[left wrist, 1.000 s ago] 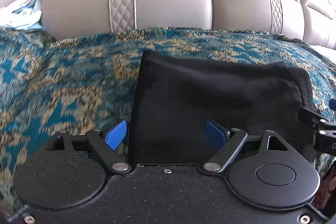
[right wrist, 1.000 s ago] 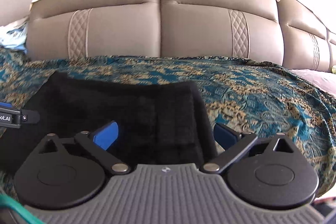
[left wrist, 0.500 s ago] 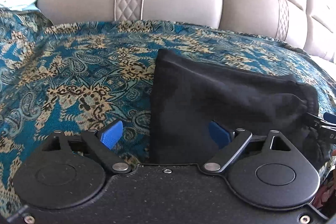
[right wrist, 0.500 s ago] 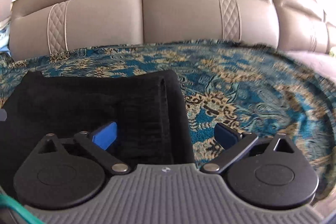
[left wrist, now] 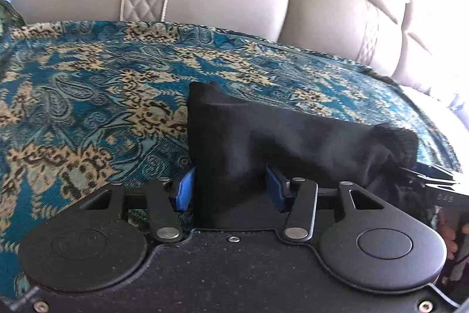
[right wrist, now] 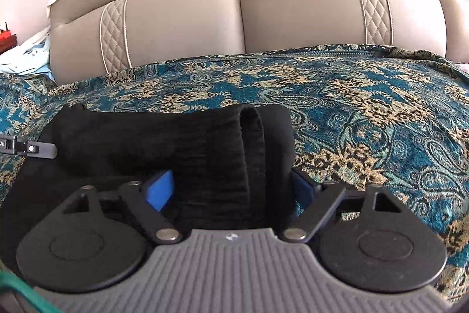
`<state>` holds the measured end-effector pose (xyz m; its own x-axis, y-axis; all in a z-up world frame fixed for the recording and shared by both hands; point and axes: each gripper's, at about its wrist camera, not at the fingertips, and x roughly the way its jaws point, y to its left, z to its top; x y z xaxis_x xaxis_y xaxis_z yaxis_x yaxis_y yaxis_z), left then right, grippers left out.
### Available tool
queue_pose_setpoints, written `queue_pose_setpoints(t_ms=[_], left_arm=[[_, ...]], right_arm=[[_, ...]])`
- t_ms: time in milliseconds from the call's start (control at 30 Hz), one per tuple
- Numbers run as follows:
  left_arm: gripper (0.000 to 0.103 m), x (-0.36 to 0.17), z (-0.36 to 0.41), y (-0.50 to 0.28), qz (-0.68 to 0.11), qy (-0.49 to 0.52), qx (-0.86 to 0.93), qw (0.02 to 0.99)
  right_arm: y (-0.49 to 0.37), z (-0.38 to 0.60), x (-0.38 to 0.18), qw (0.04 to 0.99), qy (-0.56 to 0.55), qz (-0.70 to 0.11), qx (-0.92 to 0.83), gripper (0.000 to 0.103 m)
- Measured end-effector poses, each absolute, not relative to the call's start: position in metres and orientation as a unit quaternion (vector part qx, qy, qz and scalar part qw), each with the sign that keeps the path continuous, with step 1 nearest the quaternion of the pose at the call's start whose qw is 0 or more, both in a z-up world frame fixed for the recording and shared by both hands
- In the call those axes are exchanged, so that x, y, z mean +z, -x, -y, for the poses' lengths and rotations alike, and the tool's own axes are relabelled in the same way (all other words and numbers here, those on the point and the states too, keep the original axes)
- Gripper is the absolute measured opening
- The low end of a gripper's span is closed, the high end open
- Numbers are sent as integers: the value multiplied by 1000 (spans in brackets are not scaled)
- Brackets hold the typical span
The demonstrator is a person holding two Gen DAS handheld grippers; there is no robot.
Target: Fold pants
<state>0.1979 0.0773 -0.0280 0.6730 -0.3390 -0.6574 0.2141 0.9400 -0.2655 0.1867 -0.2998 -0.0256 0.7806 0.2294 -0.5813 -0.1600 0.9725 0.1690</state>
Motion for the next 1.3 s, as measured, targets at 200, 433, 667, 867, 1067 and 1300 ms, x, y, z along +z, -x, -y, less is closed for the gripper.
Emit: queue_pose_setpoints(t_ms=[200,433,667,867,1067,1300], left_arm=[[70,-36,-97,-202,-368,161,-195,895],[79,-39,-85,-207,-357,162,-207,896],[48,-56,-123,-209,-377,288,-269,838],[29,-65,-134,-223,-393,330,-231,827],[61,-60,-116,-221,-375,311,-244,839],[45,-49,-92,-206,-359,254,-213,872]], right_arm=[[-177,305,-26,941,-68,-312,111,65],[-174,310,-26,940,-87,-309,114,60],[-173,308,-27,942,-84,-304,112,60],[-173,305,-27,944,-79,-303,108,60],[-175,303,-25,943,-74,-307,105,58],[-176,302,-23,942,-84,-310,101,52]])
